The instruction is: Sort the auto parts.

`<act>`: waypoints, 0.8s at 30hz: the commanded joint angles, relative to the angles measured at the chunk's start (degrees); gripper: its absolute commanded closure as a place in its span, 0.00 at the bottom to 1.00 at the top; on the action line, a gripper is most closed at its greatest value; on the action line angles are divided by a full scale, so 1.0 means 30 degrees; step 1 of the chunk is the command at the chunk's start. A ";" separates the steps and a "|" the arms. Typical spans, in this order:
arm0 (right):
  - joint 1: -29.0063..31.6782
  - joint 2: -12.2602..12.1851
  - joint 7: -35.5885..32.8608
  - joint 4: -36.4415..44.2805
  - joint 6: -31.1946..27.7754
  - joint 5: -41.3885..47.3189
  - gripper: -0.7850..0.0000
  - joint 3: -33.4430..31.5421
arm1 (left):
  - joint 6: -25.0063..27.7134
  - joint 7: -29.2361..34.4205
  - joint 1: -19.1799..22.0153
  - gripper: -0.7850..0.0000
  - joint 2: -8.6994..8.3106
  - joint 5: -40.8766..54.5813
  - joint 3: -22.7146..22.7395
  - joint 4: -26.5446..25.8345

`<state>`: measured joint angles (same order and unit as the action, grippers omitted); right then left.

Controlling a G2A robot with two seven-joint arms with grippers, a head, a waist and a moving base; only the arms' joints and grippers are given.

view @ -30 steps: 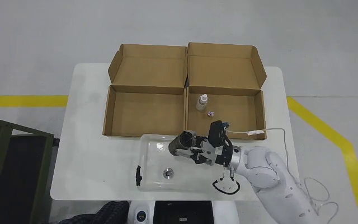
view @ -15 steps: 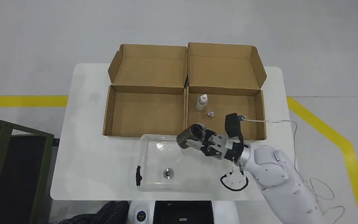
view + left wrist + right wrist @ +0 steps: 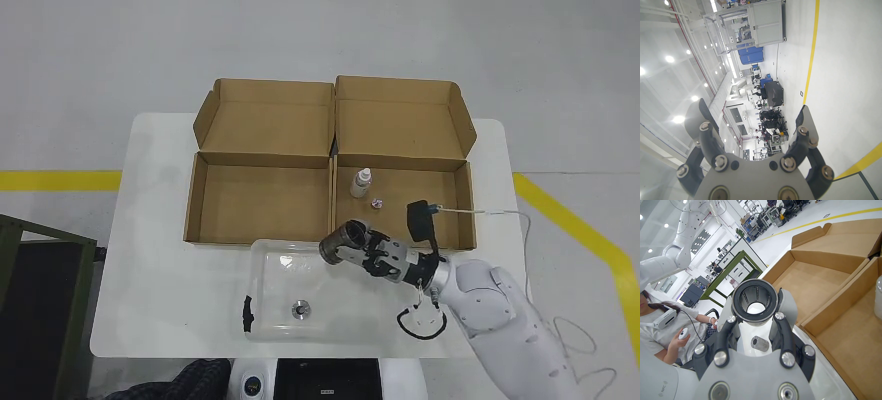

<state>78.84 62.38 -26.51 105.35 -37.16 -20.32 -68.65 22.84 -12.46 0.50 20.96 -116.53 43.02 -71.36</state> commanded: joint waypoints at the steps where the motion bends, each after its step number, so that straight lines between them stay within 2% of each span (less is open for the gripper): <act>1: -0.0021 0.0021 0.0294 0.0099 0.0259 -0.0492 1.00 0.0019 | 0.0000 0.0000 0.0000 0.00 0.0000 -0.0001 0.0000 0.0000; 9: -0.0560 0.0184 0.1234 0.0362 0.1440 -0.2770 1.00 0.0585 | 0.0000 0.0000 0.0000 0.00 0.0000 -0.0001 0.0000 0.0000; 24: -0.3189 0.0935 0.2502 0.0144 0.5006 -0.8059 1.00 0.3421 | 0.0000 0.0000 0.0000 0.00 0.0000 -0.0001 0.0000 0.0000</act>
<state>70.03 65.01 -19.06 105.91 -23.22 -42.94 -59.02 22.84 -12.46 0.50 20.96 -116.53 43.02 -71.36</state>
